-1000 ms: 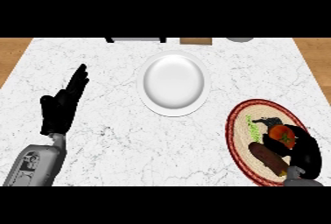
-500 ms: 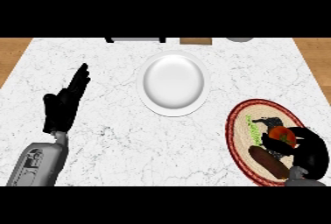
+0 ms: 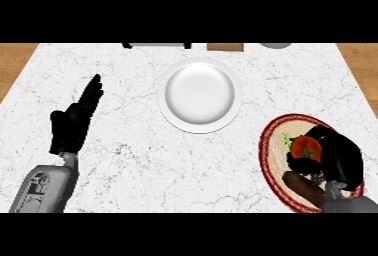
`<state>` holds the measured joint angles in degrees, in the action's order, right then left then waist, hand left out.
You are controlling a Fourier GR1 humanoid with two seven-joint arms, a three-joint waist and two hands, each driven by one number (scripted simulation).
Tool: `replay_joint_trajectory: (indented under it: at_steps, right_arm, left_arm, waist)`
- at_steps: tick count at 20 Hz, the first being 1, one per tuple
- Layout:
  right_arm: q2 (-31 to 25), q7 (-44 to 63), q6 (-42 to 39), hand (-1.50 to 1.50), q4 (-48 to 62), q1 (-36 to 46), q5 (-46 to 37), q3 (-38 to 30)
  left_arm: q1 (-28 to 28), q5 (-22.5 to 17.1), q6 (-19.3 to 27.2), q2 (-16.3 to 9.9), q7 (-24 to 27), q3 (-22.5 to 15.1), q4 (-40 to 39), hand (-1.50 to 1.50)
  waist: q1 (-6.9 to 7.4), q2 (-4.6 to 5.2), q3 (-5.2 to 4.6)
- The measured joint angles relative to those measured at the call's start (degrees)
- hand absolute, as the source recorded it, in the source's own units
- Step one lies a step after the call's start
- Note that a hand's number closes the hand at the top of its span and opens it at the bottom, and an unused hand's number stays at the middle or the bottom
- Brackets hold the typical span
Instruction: Pick the tomato from the placemat and place it in the plate
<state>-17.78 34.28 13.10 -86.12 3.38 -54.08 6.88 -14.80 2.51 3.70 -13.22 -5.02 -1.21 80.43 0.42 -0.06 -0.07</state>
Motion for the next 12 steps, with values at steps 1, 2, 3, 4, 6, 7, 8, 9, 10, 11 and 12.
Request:
replay_joint_trajectory:
  at_steps: [1,2,3,4,6,7,8,9,10,11,12]
  right_arm:
    - [-1.0,-1.1,-0.3,1.50,-2.1,0.2,-0.4,0.5]
    - [-1.6,-2.1,-0.1,1.50,-3.5,0.9,-0.8,0.8]
    - [-2.1,-3.1,0.1,1.50,-5.2,1.2,-1.0,1.2]
    - [-2.4,-3.8,0.0,1.50,-6.3,2.4,-1.2,1.2]
    - [-3.1,-5.1,-1.0,1.50,-9.6,3.6,-1.0,1.8]
    - [-3.0,-5.6,-1.1,1.50,-11.0,4.1,-1.5,2.6]
    - [-2.8,-6.6,-1.0,1.50,-11.8,5.0,-1.3,3.1]
    - [-2.8,-7.1,-1.4,1.50,-13.3,5.8,-1.2,3.5]
    - [-2.2,-7.3,-1.9,1.50,-13.8,7.3,-1.2,4.1]
    - [-1.7,-7.3,-3.0,1.50,-14.4,8.9,-0.6,4.5]
    - [-0.7,-6.7,-4.0,1.50,-14.4,10.8,-0.7,5.2]
  left_arm:
    - [-0.2,0.3,0.5,0.4,0.0,-0.1,-0.3,0.00]
    - [-0.5,0.2,0.3,0.2,-0.2,0.1,-0.4,0.00]
    - [-0.5,0.0,0.1,0.2,-0.2,0.3,-0.5,0.00]
    - [-0.5,-0.2,-0.2,0.0,0.1,0.6,-0.7,0.00]
    - [-0.2,0.1,0.1,0.3,0.5,0.7,-0.8,0.00]
    - [-0.4,0.1,0.0,0.3,0.2,0.6,-0.8,0.00]
    - [-0.2,0.5,0.2,0.7,0.2,0.3,-0.7,0.00]
    - [-0.1,0.5,0.3,0.8,-0.2,0.1,0.0,0.00]
    - [-0.4,0.6,0.1,0.6,-0.4,0.3,-0.2,0.00]
    - [-1.2,0.5,0.0,0.5,-0.8,0.6,-0.5,0.00]
    - [-1.1,0.7,0.1,0.9,-0.6,0.3,-0.7,0.00]
  waist:
    - [-0.28,-0.04,0.01]
    - [-0.36,-0.06,0.01]
    - [-0.45,-0.07,0.02]
    - [-0.43,-0.06,0.02]
    - [-0.49,-0.07,0.02]
    - [-0.50,-0.07,0.02]
    - [-0.43,-0.06,0.04]
    - [-0.39,-0.08,0.04]
    - [-0.33,-0.06,0.04]
    - [-0.32,-0.03,0.04]
    - [-0.22,-0.01,0.04]
